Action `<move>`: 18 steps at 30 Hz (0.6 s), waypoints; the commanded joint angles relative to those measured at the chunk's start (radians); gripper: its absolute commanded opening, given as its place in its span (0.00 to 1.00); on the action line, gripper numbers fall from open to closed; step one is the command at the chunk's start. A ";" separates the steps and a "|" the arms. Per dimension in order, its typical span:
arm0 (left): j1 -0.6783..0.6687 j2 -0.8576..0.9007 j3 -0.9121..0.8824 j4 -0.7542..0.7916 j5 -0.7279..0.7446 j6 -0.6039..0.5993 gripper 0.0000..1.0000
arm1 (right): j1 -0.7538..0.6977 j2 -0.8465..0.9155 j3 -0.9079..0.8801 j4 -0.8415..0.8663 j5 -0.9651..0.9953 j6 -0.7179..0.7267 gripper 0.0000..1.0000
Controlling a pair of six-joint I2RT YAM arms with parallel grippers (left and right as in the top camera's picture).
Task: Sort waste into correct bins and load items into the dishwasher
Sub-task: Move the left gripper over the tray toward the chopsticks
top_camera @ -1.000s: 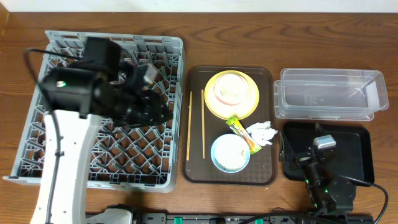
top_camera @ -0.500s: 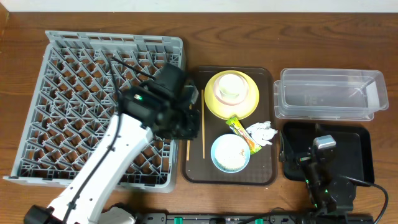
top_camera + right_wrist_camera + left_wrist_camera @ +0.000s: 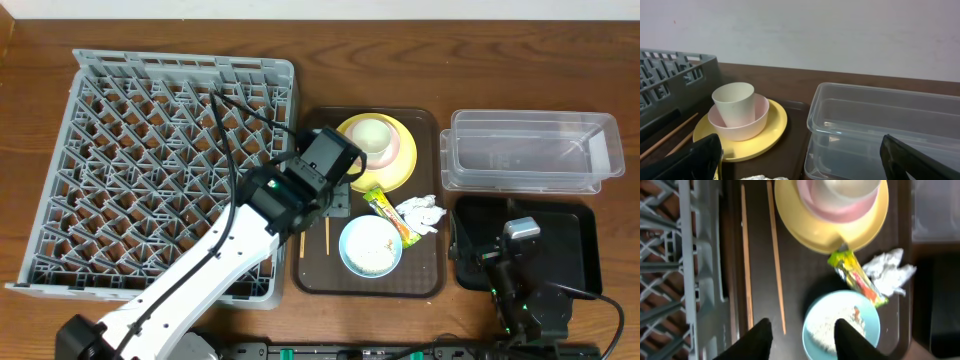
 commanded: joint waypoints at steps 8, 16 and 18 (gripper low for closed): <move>0.001 0.229 -0.009 0.078 -0.058 -0.004 0.36 | 0.000 -0.005 -0.001 -0.004 -0.001 0.007 0.99; 0.002 0.401 -0.009 0.136 -0.069 -0.004 0.36 | 0.000 -0.005 -0.001 -0.004 -0.002 0.007 0.99; 0.004 0.426 -0.009 0.146 -0.073 -0.004 0.36 | 0.000 -0.005 -0.001 -0.004 -0.001 0.007 0.99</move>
